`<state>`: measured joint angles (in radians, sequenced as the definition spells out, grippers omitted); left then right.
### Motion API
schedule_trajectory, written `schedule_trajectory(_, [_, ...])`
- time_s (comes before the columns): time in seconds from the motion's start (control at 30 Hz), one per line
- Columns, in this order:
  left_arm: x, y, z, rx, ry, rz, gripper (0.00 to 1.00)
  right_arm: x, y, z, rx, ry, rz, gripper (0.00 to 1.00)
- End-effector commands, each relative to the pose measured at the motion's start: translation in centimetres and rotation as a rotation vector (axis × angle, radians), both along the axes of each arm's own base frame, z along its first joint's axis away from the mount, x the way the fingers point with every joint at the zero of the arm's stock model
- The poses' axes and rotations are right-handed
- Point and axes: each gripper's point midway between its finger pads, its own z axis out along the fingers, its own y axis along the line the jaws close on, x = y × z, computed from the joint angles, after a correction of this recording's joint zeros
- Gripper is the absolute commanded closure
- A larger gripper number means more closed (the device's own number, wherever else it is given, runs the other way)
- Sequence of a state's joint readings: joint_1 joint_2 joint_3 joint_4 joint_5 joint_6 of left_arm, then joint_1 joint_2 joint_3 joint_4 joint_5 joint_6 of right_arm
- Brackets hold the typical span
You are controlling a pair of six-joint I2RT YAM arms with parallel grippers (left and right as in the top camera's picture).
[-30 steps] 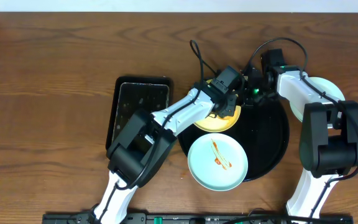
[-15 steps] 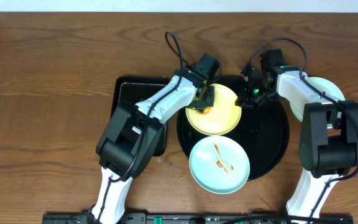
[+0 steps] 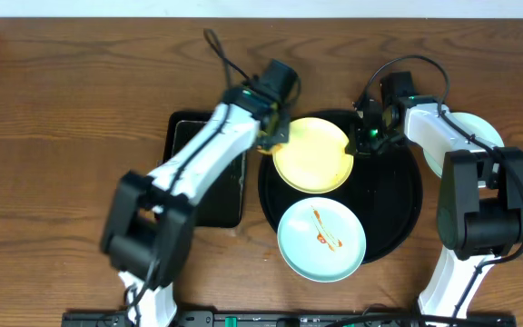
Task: Clean dirty plates on tray and stack at the side
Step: 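Return the sponge to the black tray with the left gripper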
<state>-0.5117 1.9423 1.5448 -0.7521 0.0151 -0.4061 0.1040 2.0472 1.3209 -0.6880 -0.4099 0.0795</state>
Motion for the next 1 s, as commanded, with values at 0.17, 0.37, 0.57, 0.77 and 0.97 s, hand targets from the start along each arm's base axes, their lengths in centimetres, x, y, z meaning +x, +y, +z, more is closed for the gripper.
schedule_trajectory(0.17, [0.4,6.5,1.4,0.076,0.019,0.118,0.93,1.0,-1.5,0.2,-0.083,-0.039,-0.044,0.99])
schedule_trajectory(0.37, [0.5,9.5,1.1,0.044,0.075,0.191,0.92,1.9,-2.5,3.3,-0.141,-0.129,-0.063,0.99])
schedule_trajectory(0.57, [-0.2,11.3,-0.7,-0.089,0.161,0.191,0.93,2.4,-3.2,7.3,-0.170,-0.225,-0.080,0.99])
schedule_trajectory(0.77, [-1.4,11.5,-2.9,-0.219,0.215,0.152,0.93,2.6,-5.5,10.3,-0.314,-0.321,-0.092,0.99])
schedule_trajectory(0.97, [-1.9,11.8,-4.6,-0.334,0.206,0.098,0.92,2.4,-7.3,14.1,-0.459,-0.429,-0.094,0.99])
